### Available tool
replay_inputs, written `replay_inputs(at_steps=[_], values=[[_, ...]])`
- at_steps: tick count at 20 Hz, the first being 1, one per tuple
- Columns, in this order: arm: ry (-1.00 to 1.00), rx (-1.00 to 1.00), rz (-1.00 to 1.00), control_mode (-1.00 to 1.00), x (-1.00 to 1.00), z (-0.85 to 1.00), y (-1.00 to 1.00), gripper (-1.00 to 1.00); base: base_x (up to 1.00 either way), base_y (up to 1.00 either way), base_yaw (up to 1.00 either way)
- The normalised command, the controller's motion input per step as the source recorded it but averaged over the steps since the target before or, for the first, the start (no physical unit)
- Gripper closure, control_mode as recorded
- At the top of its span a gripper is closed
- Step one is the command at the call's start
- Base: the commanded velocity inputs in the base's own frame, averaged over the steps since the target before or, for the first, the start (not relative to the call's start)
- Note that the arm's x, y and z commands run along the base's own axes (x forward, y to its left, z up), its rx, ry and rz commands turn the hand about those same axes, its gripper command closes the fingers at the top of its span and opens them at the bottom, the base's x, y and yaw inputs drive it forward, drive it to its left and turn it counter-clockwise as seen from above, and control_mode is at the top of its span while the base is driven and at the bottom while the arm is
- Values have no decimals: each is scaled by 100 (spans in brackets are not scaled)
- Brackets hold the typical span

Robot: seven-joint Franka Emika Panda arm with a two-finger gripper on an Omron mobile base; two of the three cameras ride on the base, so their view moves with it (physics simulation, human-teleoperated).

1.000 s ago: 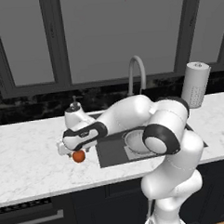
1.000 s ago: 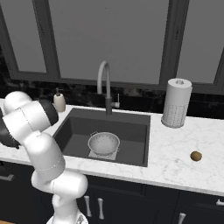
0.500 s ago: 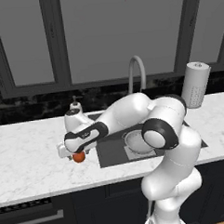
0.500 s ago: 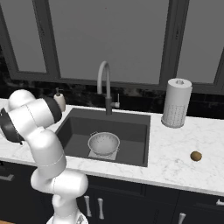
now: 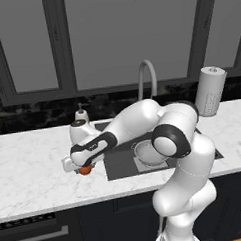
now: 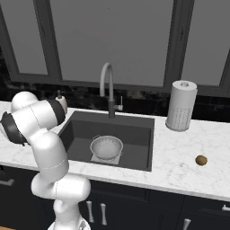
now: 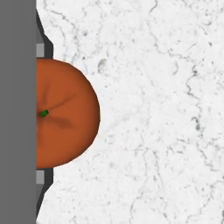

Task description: Put the colander in the sink, put the kiwi, orange in the colander, and turn on the sink faucet and pour water over the colander.

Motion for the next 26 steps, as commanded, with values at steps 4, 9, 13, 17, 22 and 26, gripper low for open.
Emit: replay_inputs(at_steps=[4, 9, 13, 17, 22, 26], values=[[0, 0, 0, -100, 0, 0, 0, 100, 0, 0, 0], [0, 0, 0, -100, 0, 3, -5, 100, 0, 0, 0], [-3, 0, 0, -100, -22, 3, -51, 100, 0, 0, 0], [-4, 0, 0, -100, -14, 16, -71, 100, 0, 0, 0], [-4, 0, 0, -100, -11, 16, -80, 100, 0, 0, 0], [0, 0, 0, -100, -2, 15, -81, 100, 0, 0, 0]])
